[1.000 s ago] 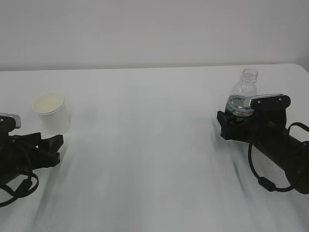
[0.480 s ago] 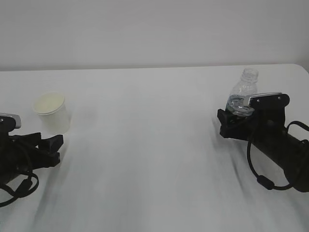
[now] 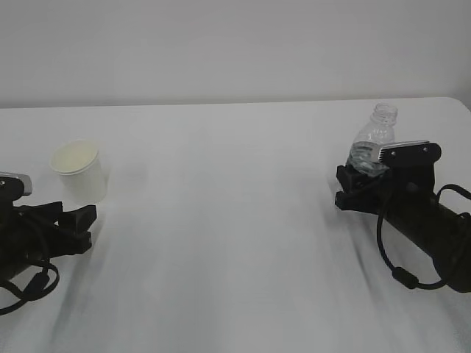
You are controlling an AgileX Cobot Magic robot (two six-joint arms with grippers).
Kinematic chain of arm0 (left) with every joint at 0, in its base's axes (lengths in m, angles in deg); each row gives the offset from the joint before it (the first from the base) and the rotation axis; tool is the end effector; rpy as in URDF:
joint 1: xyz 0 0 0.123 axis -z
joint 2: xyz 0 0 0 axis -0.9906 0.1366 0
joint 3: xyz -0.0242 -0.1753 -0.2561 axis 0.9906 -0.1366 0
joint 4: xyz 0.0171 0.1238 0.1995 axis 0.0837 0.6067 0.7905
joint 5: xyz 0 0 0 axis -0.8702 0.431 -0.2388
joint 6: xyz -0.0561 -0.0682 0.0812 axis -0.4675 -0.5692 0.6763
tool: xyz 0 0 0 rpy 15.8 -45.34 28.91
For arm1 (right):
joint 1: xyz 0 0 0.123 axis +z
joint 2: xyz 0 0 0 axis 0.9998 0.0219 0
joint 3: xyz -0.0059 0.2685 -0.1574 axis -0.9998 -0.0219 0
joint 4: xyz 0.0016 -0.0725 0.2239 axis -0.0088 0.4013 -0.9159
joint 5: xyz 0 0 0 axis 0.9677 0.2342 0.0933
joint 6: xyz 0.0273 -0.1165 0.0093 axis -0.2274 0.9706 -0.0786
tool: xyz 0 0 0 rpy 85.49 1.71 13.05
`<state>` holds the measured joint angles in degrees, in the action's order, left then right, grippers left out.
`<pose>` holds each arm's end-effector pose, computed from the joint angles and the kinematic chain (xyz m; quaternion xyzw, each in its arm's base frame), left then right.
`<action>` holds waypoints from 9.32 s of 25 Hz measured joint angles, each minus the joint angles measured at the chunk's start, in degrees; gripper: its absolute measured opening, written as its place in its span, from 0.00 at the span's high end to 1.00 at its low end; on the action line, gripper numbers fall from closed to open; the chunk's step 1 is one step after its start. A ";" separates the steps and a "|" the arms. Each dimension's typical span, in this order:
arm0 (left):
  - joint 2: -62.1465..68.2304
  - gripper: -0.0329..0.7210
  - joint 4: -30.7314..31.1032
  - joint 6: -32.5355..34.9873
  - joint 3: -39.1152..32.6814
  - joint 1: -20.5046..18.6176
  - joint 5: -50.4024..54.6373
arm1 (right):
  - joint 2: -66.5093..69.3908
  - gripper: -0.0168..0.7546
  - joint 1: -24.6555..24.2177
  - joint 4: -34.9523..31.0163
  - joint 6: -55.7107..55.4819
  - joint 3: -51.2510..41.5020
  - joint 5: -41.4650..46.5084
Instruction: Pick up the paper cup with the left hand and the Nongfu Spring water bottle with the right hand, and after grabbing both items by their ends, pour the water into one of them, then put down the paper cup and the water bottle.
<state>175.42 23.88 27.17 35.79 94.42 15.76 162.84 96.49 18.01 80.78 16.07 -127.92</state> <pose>0.2940 -0.0657 0.1148 0.0465 0.8267 -0.0971 0.5522 0.3831 0.0609 0.0946 -0.0739 0.7895 0.0711 0.6051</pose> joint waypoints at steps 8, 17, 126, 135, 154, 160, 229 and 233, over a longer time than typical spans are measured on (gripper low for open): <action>0.00 0.38 0.00 0.00 0.00 0.00 0.00 | 0.13 0.45 0.00 0.00 0.22 0.00 0.00; 0.00 0.38 0.00 0.00 0.00 0.00 0.00 | -4.49 0.45 0.00 0.00 3.68 -1.25 1.41; 14.93 0.21 -2.19 0.00 22.49 -3.98 0.00 | -22.60 0.45 0.00 5.02 3.43 -15.19 1.52; 14.93 0.32 2.08 0.00 22.49 -3.98 0.00 | -22.60 0.45 0.00 5.02 3.43 -15.19 1.52; 14.93 0.32 16.77 0.00 22.49 -3.98 -0.21 | -22.60 0.45 0.00 5.02 3.43 -15.19 1.52; 14.58 0.33 22.00 0.00 22.49 -3.98 -0.32 | -22.60 0.45 0.00 5.02 3.43 -15.19 1.52; 12.27 0.33 61.84 -25.05 37.22 13.52 -0.22 | -27.37 0.45 0.00 6.04 2.50 -24.74 1.83; 12.27 0.34 61.88 -25.25 37.22 13.61 -0.22 | -31.06 0.45 0.00 5.94 0.86 -25.36 1.96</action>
<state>187.69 85.76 1.92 73.01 108.03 15.54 131.79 96.49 23.95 81.63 -9.29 -125.96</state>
